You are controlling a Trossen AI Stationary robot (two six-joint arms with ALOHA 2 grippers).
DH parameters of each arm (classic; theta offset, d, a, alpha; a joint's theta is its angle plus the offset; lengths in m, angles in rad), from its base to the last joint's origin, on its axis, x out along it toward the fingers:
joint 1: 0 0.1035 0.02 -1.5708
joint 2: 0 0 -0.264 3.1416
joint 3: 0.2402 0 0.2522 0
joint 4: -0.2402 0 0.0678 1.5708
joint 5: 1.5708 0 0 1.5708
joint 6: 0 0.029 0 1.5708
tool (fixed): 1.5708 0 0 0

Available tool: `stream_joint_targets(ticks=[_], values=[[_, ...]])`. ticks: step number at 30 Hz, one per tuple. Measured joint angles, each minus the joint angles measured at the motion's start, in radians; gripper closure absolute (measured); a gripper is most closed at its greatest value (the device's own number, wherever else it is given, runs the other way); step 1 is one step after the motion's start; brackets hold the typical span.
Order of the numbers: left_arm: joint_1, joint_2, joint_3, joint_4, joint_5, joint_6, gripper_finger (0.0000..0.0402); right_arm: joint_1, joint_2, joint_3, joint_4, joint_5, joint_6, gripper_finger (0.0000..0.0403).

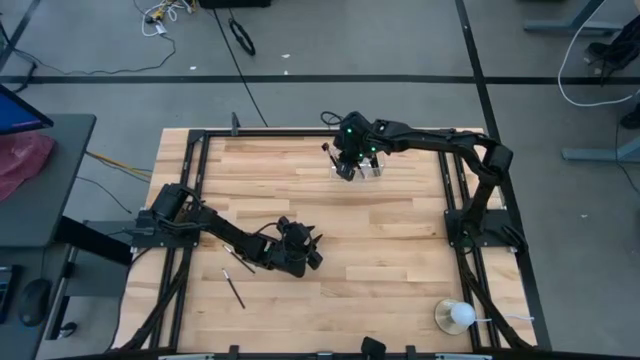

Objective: Put items in baskets/containers
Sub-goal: Put the black liner brush into the transparent organizer, then put the black eyeshadow brush into the transparent organizer

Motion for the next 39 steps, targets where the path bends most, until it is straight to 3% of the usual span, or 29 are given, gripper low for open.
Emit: stream_joint_targets(ticks=[6, 10, 16, 18, 24, 27, 31, 35, 39], values=[[0.0, 0.0, 0.0, 0.001, 0.0, 0.0, 0.023, -0.011, -0.021, -0.001, 0.069, 0.005, 0.022, 0.0271], [0.0, 0.0, 0.0, 0.004, 0.0, 0.0, 0.023, 0.018, -0.088, -0.001, 0.069, 0.008, 0.025, 0.0266], [-0.041, -0.025, 0.002, -0.034, 0.006, 0.004, 0.023, 0.219, -0.226, -0.071, 0.089, 0.022, 0.01, 0.0283], [-0.068, -0.064, 0.013, -0.124, 0.012, -0.029, 0.0231, 0.314, -0.276, -0.142, 0.132, 0.067, 0.008, 0.0292], [-0.169, -0.167, 0.118, -0.614, 0.043, -0.316, 0.0253, 0.585, -0.389, -0.424, 0.373, 0.208, 0.097, 0.0314], [-0.217, -0.182, 0.179, -0.869, 0.192, -0.513, 0.0271, 0.685, -0.412, -0.583, 0.557, 0.261, 0.168, 0.0322], [-0.269, -0.181, 0.187, -1.006, 0.456, -0.71, 0.029, 0.763, -0.413, -0.775, 0.843, 0.299, 0.235, 0.033], [-0.291, -0.181, 0.169, -1.154, 0.535, -0.982, 0.0291, 0.784, -0.411, -0.925, 1.107, 0.302, 0.279, 0.0336], [-0.303, -0.181, 0.169, -1.263, 0.564, -1.148, 0.0258, 0.783, -0.41, -1.028, 1.293, 0.305, 0.288, 0.0339]])
